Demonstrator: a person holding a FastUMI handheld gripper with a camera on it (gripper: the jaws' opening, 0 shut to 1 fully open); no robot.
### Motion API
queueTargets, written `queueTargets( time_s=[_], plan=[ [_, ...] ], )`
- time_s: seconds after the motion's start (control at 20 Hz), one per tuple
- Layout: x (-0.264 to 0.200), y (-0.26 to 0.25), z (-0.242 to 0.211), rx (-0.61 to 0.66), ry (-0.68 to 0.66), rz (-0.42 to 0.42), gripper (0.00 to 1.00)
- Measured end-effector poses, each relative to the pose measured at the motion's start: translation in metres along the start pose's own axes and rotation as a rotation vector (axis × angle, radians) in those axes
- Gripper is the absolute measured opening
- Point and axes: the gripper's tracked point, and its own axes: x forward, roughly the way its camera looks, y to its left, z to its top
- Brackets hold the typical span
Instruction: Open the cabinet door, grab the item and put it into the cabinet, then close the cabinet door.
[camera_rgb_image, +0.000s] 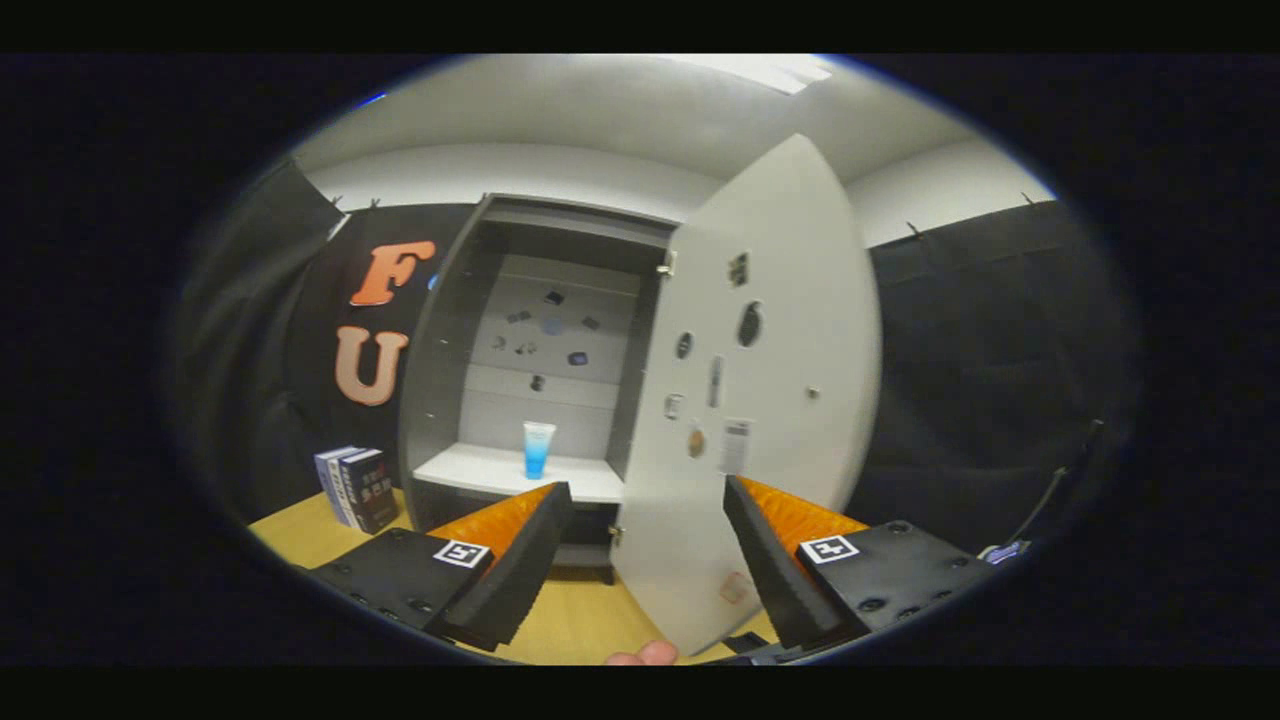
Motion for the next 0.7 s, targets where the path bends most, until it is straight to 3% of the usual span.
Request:
queueTargets(
  time_s=[0.2,0.3,0.6,0.7],
  plan=[
    [-0.015,-0.102,-0.027,0.044,0.025,-0.208,0.97],
    [-0.024,-0.137,-0.063,0.051,0.068,-0.274,0.97],
    [0.006,-0.144,-0.135,0.082,0.193,-0.248,0.98],
    [0.013,-0.142,-0.135,0.094,0.183,-0.243,0.92]
  ],
)
